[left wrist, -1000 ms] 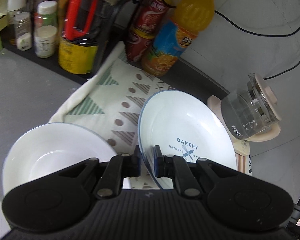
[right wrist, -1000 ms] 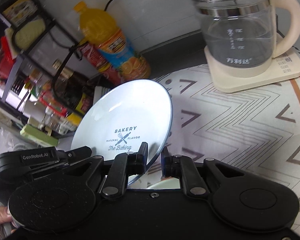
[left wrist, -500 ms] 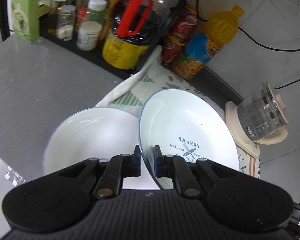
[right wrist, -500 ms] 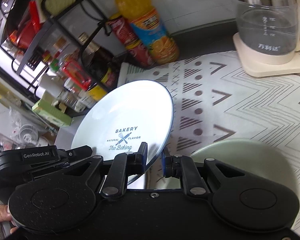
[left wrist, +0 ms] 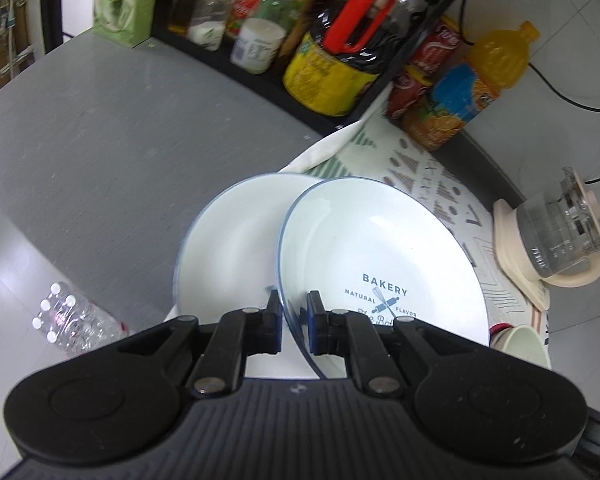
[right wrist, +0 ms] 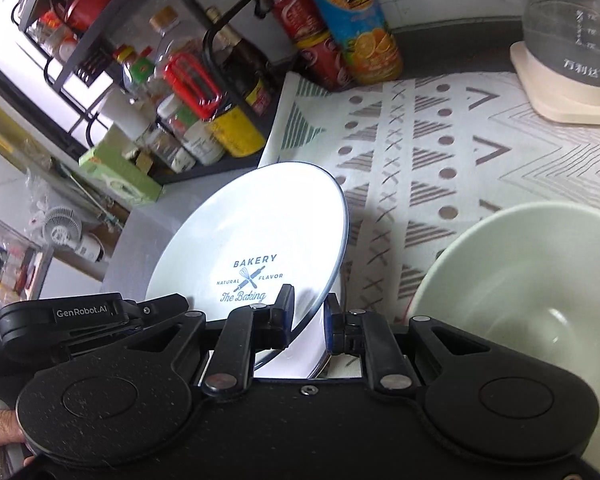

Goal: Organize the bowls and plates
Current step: 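Lower the 'BAKERY' plate onto the 'Sweet' plate and open both tools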

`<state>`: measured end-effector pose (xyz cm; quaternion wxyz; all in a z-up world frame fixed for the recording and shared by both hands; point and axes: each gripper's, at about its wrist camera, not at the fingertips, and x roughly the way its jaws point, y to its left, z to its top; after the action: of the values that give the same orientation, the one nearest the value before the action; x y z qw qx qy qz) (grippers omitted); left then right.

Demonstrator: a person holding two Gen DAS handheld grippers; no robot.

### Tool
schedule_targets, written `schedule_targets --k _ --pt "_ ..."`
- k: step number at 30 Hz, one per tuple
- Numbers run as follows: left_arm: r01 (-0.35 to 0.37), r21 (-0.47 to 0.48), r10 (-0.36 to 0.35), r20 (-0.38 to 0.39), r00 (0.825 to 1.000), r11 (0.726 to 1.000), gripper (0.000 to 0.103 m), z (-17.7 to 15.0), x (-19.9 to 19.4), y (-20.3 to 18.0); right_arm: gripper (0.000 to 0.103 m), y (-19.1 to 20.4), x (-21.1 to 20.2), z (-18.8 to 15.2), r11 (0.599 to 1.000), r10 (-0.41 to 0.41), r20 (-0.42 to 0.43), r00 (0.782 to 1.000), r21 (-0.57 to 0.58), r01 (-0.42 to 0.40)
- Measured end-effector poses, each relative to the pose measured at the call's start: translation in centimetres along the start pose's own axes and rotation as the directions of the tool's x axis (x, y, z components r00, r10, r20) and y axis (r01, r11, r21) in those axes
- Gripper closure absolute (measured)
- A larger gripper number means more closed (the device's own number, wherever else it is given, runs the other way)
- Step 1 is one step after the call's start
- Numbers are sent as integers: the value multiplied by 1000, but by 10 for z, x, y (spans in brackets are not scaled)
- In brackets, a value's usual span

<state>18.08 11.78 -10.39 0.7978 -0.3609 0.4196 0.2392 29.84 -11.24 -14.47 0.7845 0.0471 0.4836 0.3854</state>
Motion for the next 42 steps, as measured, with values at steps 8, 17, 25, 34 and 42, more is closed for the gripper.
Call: schedule_targets --k 8,17,25,34,42 --pt "-23 -23 23 -30 999 999 92 -8 15 20 88 19 16 -22 996 -55 -40 998 -70 52" --pt "-39 -26 37 -52 998 999 90 -13 29 28 87 32 28 -32 984 -122 -60 991 -137 113" --pt "-49 -7 48 -60 997 999 89 -14 38 27 87 37 35 -34 971 -178 -69 982 -176 163" --pt "-95 8 96 -68 993 995 87 -12 41 21 86 41 39 -36 962 -215 -52 975 -187 202" --pt "-110 0 110 -62 992 994 87 -7 32 25 80 41 43 -36 964 -212 -55 976 -173 200"
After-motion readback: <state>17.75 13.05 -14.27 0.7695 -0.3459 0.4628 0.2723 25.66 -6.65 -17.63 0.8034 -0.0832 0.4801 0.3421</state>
